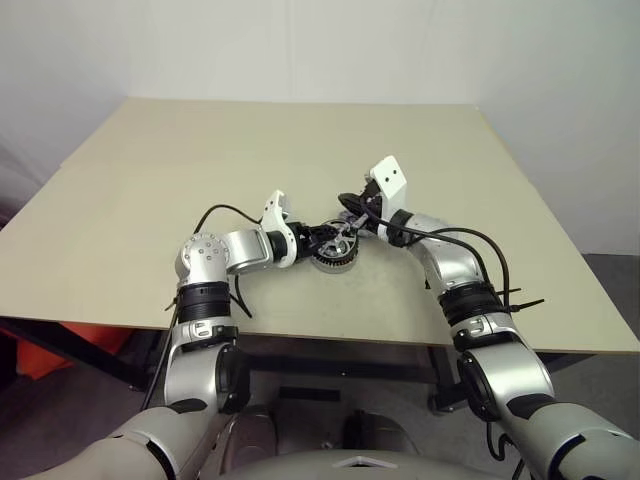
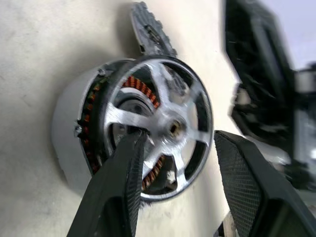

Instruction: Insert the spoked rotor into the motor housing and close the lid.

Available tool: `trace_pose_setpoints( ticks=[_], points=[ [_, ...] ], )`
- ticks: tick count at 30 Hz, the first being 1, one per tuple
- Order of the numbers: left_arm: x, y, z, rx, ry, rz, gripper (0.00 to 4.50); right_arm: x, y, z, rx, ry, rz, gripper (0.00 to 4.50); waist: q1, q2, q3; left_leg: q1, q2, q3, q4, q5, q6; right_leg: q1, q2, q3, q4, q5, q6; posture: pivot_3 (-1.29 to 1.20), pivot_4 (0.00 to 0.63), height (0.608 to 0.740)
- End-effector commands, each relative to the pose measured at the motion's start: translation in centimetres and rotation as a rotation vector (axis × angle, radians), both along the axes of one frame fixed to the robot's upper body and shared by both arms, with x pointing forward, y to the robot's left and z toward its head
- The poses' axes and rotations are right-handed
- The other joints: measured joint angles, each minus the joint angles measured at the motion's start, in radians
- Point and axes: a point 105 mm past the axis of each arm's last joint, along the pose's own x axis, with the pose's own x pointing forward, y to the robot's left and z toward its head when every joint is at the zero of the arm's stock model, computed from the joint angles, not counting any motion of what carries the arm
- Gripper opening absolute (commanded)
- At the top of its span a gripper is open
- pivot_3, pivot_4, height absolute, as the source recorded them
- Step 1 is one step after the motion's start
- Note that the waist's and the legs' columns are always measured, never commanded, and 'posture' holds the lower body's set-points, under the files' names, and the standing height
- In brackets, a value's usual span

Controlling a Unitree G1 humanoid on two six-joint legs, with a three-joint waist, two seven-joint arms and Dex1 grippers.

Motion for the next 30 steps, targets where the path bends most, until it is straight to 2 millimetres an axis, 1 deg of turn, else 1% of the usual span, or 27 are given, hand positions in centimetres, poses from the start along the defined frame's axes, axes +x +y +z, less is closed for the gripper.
trace_pose_setpoints(
  ticks=[1, 5, 9, 13, 17, 20, 23, 25, 27, 30],
  points=[
    [-0.6, -0.1, 2.5, -0.062, -0.106, -0.043, 2.36, 0.3, 0.0, 1.5, 0.013, -0.061, 0.006, 0.0, 0.0, 0.0, 0.0, 0.0, 0.0, 0.0, 0.0, 0.0, 0.0, 0.0, 0.0, 0.0, 0.0, 0.0, 0.0, 0.0, 0.0, 0.74],
    [-1.8, 0.1, 4.1, -0.115, -0.195, -0.086, 2.36, 0.4, -0.1, 1.2, 0.01, -0.058, 0.007, 0.0, 0.0, 0.0, 0.0, 0.0, 0.0, 0.0, 0.0, 0.0, 0.0, 0.0, 0.0, 0.0, 0.0, 0.0, 0.0, 0.0, 0.0, 0.74],
    [-2.9, 0.7, 4.8, -0.075, -0.307, -0.117, 2.36, 0.4, -0.3, 1.1, 0.002, -0.062, 0.007, 0.0, -0.002, 0.0, 0.0, 0.0, 0.0, 0.0, 0.0, 0.0, 0.0, 0.0, 0.0, 0.0, 0.0, 0.0, 0.0, 0.0, 0.0, 0.74],
    [-2.8, 3.3, 4.1, 0.087, -0.447, -0.039, 2.36, -0.2, -0.7, 1.3, 0.0, -0.084, 0.032, 0.0, -0.004, 0.0, 0.0, 0.001, 0.001, 0.0, 0.0, 0.0, 0.0, 0.0, 0.0, 0.0, 0.0, 0.0, 0.0, 0.0, 0.0, 0.74],
    [-2.3, 8.1, 2.6, 0.299, -0.528, 0.075, 2.36, -2.1, -0.5, 1.0, -0.005, -0.083, 0.097, 0.0, -0.004, 0.001, 0.0, 0.001, 0.002, 0.0, 0.0, 0.0, 0.0, 0.0, 0.001, 0.0, 0.0, 0.0, 0.0, 0.0, 0.0, 0.74],
    [-2.4, 10.8, 2.2, 0.367, -0.546, 0.137, 2.36, -3.0, -0.9, 1.7, 0.02, -0.086, 0.124, 0.0, -0.004, 0.001, 0.0, 0.001, 0.002, 0.0, 0.0, 0.0, -0.001, 0.0, 0.001, 0.0, 0.0, 0.0, 0.0, 0.0, 0.0, 0.74],
    [-2.6, 12.7, 1.7, 0.409, -0.536, 0.181, 2.36, -4.2, -1.0, 2.8, 0.044, -0.102, 0.187, 0.0, -0.003, 0.001, 0.001, 0.002, 0.001, 0.0, 0.0, 0.0, -0.001, 0.001, 0.001, 0.0, 0.0, 0.0, 0.001, 0.0, 0.0, 0.74],
    [-2.7, 13.2, 1.4, 0.421, -0.528, 0.199, 2.36, -5.3, -0.6, 4.2, 0.087, -0.132, 0.255, 0.0, -0.003, 0.001, 0.001, 0.003, 0.001, 0.0, 0.0, 0.0, -0.001, 0.003, 0.001, 0.0, 0.0, 0.0, 0.001, 0.0, 0.0, 0.74],
    [-2.7, 13.3, 1.2, 0.427, -0.528, 0.204, 2.36, -5.9, 0.0, 5.1, 0.111, -0.143, 0.292, 0.0, -0.004, 0.001, 0.001, 0.004, 0.002, 0.0, 0.0, 0.0, -0.001, 0.003, 0.001, 0.0, 0.0, 0.0, 0.001, 0.0, 0.0, 0.74],
    [-2.4, 13.0, 1.1, 0.427, -0.526, 0.209, 2.36, -6.1, 0.7, 4.5, 0.111, -0.113, 0.302, 0.0, -0.004, 0.001, 0.0, 0.006, 0.002, 0.0, 0.0, 0.001, -0.002, 0.004, 0.001, 0.0, 0.001, 0.0, 0.001, 0.0, 0.0, 0.74]
  ],
)
